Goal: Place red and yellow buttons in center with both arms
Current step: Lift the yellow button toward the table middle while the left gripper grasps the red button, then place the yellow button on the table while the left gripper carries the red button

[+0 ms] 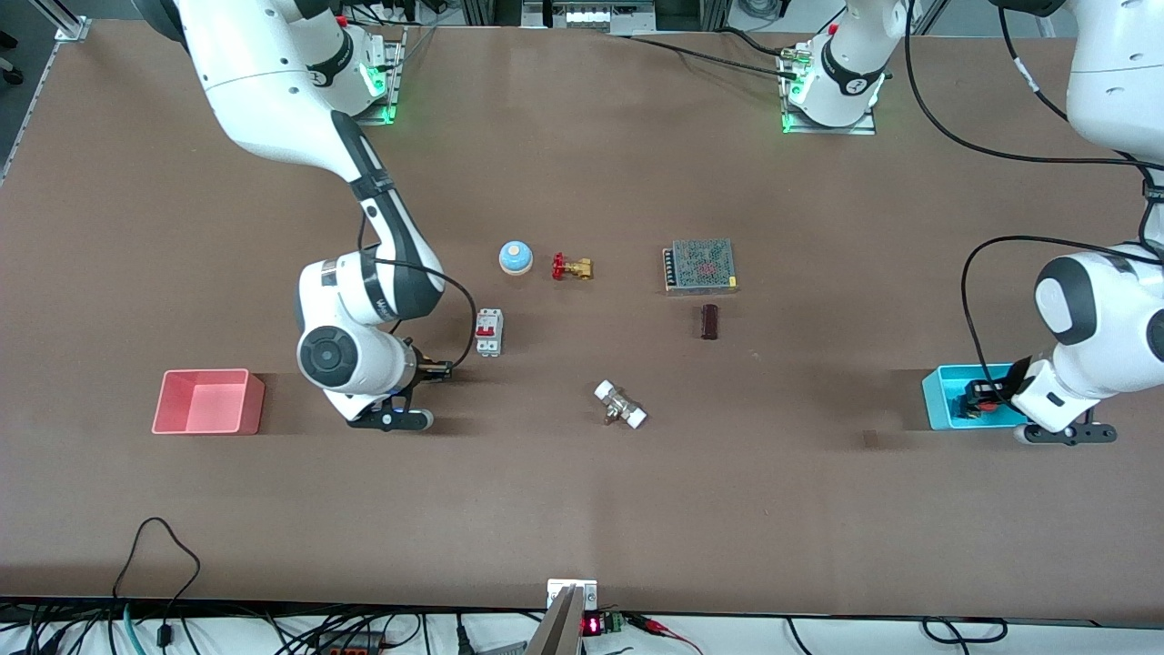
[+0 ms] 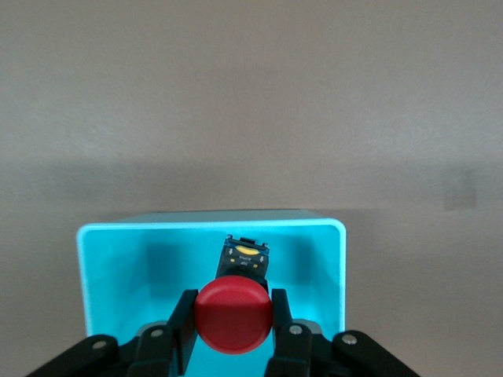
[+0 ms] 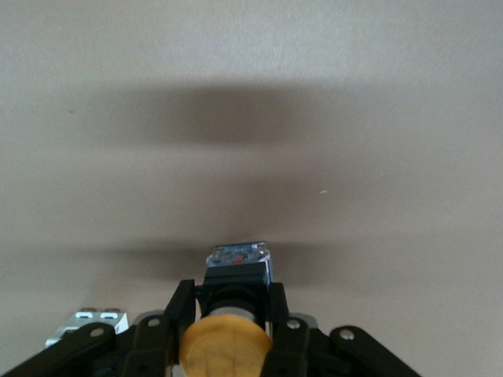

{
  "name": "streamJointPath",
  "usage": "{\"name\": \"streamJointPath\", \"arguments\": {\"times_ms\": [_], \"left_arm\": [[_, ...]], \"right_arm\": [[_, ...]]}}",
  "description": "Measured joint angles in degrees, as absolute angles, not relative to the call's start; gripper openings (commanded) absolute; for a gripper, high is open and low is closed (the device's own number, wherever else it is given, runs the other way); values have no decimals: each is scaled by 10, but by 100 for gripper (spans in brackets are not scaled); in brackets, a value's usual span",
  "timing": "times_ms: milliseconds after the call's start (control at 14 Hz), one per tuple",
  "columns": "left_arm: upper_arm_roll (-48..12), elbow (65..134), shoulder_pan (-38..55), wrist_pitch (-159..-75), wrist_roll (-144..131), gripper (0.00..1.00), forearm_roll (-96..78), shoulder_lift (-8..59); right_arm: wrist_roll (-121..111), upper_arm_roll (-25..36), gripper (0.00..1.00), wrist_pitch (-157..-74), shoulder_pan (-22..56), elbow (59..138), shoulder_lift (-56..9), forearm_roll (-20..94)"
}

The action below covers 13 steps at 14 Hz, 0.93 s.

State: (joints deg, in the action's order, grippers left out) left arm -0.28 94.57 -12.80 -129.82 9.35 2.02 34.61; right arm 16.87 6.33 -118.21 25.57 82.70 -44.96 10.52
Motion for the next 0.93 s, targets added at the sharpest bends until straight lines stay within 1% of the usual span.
{"name": "streamJointPath", "arguments": {"times_ms": [71,357,500,714,929], "left_arm": [[-3,943,-127,-1281,93,32,20,335],[-11,941,-116,-1207,93,32,20,274],[-14,941,-96,-1179,84,32,20,254],[-30,942,-62,-1162,33,31,20,248],[-67,947,-55,-1156,-30,31,20,248]], "right_arm": [[170,63,99,-1183,257,827,-450,105],[171,63,100,-1186,257,828,-450,106],[171,66,100,-1190,256,825,-444,106],[170,72,100,-1181,251,820,-405,106],[169,74,100,-1152,241,820,-356,106]]}}
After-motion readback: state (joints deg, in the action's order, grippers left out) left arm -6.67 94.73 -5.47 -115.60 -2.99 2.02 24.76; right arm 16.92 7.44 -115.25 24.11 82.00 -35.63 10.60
